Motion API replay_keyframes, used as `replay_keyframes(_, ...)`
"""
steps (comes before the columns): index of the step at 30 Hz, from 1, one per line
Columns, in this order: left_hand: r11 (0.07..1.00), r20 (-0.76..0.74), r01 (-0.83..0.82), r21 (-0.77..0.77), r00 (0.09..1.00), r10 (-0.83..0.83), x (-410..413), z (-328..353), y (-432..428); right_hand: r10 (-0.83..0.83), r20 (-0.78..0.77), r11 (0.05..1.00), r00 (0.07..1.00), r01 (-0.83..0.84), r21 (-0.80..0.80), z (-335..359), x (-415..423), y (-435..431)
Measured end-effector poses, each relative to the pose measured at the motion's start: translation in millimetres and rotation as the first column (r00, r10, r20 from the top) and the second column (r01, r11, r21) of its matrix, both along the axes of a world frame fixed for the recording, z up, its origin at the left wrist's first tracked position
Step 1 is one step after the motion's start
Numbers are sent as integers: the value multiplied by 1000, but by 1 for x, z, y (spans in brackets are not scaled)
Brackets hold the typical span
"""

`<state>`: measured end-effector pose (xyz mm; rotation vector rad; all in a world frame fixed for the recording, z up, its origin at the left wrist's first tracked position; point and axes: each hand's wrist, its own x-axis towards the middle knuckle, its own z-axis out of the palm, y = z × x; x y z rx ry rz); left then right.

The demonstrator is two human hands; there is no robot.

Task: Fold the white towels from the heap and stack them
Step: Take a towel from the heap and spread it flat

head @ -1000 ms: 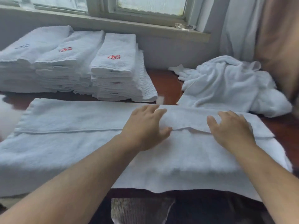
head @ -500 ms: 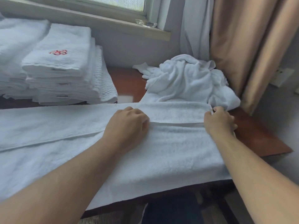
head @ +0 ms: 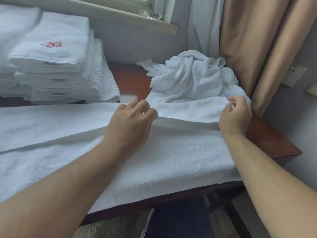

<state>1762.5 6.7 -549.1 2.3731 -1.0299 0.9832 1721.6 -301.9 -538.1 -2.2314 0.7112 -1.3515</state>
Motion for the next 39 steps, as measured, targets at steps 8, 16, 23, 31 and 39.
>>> replay_keyframes(8,990,-64,136,41,989,-133,-8,0,4,-47,-85,948,995,71,311,4,-10,-14)
replay_keyframes(16,972,-160,191,140,973,-168,-8,3,7,-185,-476,971,860,236,49,4,-15,-7)
replay_keyframes(23,959,-197,199,200,967,-160,-9,8,10,142,-764,983,630,-181,34,6,-8,11)
replay_keyframes(31,923,-586,203,326,810,29,-28,-8,6,447,-564,889,695,-273,368,7,-23,-9)
replay_keyframes(39,926,-517,228,302,855,-42,-47,-1,1,135,-341,979,930,-73,188,-1,-111,-26)
